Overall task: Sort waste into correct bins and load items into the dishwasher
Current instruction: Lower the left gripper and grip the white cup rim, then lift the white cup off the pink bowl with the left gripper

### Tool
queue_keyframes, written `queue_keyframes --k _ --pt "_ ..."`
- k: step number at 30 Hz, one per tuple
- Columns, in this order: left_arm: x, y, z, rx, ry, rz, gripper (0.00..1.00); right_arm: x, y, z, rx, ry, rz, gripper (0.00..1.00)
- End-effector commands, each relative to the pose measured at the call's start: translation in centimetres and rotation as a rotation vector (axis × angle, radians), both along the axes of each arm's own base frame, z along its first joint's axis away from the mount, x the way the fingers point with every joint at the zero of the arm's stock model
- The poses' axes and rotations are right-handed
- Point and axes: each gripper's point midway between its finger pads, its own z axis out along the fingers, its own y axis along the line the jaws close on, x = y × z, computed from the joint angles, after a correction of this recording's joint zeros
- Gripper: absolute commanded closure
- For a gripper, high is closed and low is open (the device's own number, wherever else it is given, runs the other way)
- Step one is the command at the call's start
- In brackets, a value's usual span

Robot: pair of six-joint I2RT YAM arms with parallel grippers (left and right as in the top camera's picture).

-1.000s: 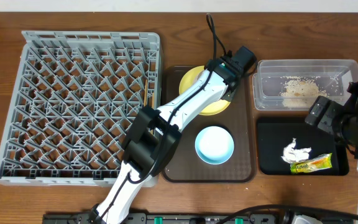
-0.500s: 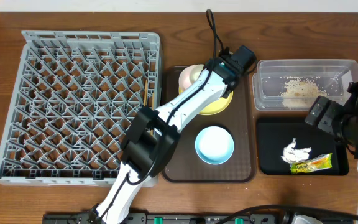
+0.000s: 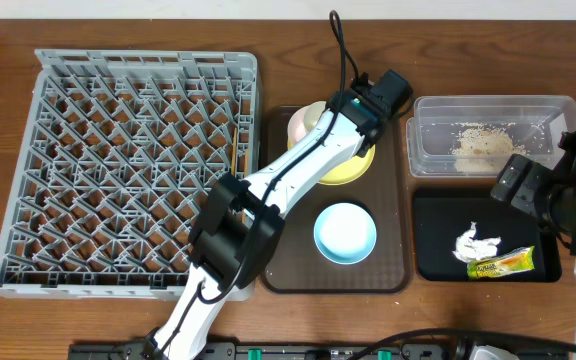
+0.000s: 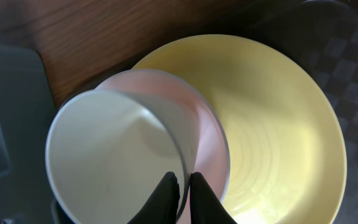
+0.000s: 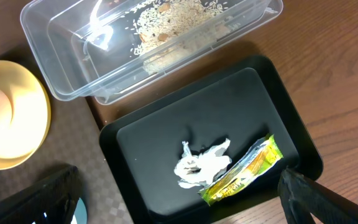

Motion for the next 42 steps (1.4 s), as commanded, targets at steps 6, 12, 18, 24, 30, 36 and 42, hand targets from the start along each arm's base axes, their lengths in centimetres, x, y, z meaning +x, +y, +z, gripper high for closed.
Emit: queue_keyframes --k 6,12,18,24,30,36,42 --pt "-0.6 1.1 6.8 -0.055 -0.084 0.007 0.92 0.0 -0.2 0.5 -0.004 -0.014 -0.008 0.01" --pt "-1.8 1.7 11.2 -0.122 -0.115 -0.002 0.88 0.0 -0.2 0.5 -0.004 -0.014 -0.008 0.01" --pt "-3.3 -0.4 10.3 -0.226 -0.012 -0.064 0.53 0.0 -0.2 0.5 -0.004 -0.014 -0.008 0.01" --pt "-2.7 -1.3 6.0 -0.186 0.048 -0.064 0.58 0.0 -0.2 0.5 -0.004 -0.014 -0.008 0.01" --pt "-1.6 -1.7 1.7 -0.140 0.076 -0.054 0.72 0.0 -0.2 0.5 -0.004 -0.014 -0.008 0.01" --pt "-0.7 -1.0 0.3 -0.116 0.077 -0.032 0.73 0.0 -0.2 0.5 -0.004 -0.014 -0.008 0.01" --pt "-0.5 -0.6 0.3 -0.116 0.077 -0.022 0.74 0.0 -0.2 0.5 -0.004 -0.014 -0.008 0.01"
